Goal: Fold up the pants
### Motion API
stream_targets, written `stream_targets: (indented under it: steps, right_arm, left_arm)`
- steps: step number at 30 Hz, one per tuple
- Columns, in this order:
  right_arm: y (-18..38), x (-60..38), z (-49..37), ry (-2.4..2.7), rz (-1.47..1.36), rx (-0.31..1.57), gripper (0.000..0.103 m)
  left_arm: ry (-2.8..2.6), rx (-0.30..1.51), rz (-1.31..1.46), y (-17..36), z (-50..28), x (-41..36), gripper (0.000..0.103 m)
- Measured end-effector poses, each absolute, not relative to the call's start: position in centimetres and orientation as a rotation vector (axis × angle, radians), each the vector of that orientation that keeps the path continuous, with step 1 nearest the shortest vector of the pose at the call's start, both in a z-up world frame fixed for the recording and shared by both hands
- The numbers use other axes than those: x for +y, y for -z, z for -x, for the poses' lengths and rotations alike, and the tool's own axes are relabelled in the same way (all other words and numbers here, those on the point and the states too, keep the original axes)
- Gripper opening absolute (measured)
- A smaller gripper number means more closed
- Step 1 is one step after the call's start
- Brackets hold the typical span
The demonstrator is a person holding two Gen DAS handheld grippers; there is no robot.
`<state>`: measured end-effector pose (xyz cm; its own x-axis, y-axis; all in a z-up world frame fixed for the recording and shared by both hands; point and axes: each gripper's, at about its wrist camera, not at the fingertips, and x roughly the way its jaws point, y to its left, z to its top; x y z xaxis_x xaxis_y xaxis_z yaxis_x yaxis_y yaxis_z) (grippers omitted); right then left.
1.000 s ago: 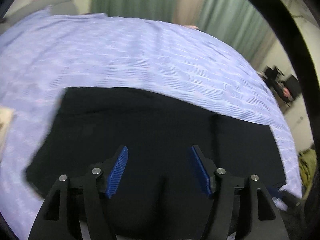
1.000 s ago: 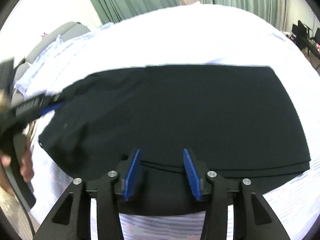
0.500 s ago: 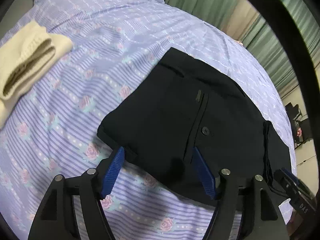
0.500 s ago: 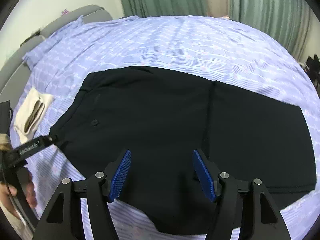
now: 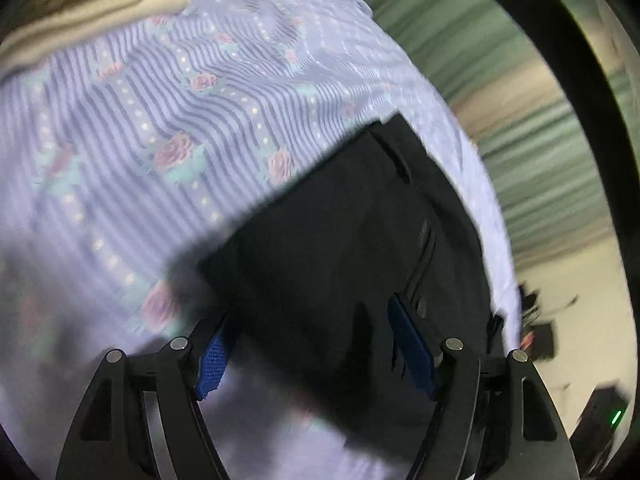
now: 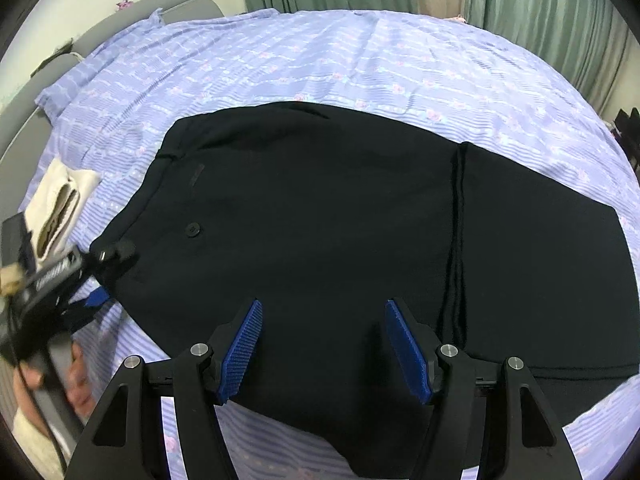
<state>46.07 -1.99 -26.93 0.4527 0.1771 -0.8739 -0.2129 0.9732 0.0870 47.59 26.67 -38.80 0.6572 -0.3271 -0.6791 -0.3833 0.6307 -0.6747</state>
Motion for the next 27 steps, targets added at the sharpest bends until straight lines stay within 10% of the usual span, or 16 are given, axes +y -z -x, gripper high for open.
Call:
stream_targets:
  steps: [9,13,20,23,27]
  right_arm:
    - [27.1,-0.5,-46.9,-0.256,0.040,1.064,0.065]
    - [26.6,-0.9,-46.5,-0.260,0.016,1.061,0.065]
    - [24.5,-3.0,-45.3,-0.249,-0.028,1.025,0.065]
    - [23.6,-3.9,-45.0,-0.225,-0.024,1.007,0.064]
    - [22.1,-5.6,-44.3,-0.202,-0.021,0.973,0.064]
  left_arm:
    - [-0.063,0.851,1.025,39.4,-50.3,26.5,0.072]
    - [-0.054,0.839,1.079,37.7,-48.8,25.8,0.044]
    - [-0.024,0.816,0.885,34.6,-49.7,22.9,0.045]
    - [-0.101,0.896,0.954,36.4,-50.8,24.0,0.024]
    - [-0.076,0.834,0.833,31.3,-49.9,22.3,0.021]
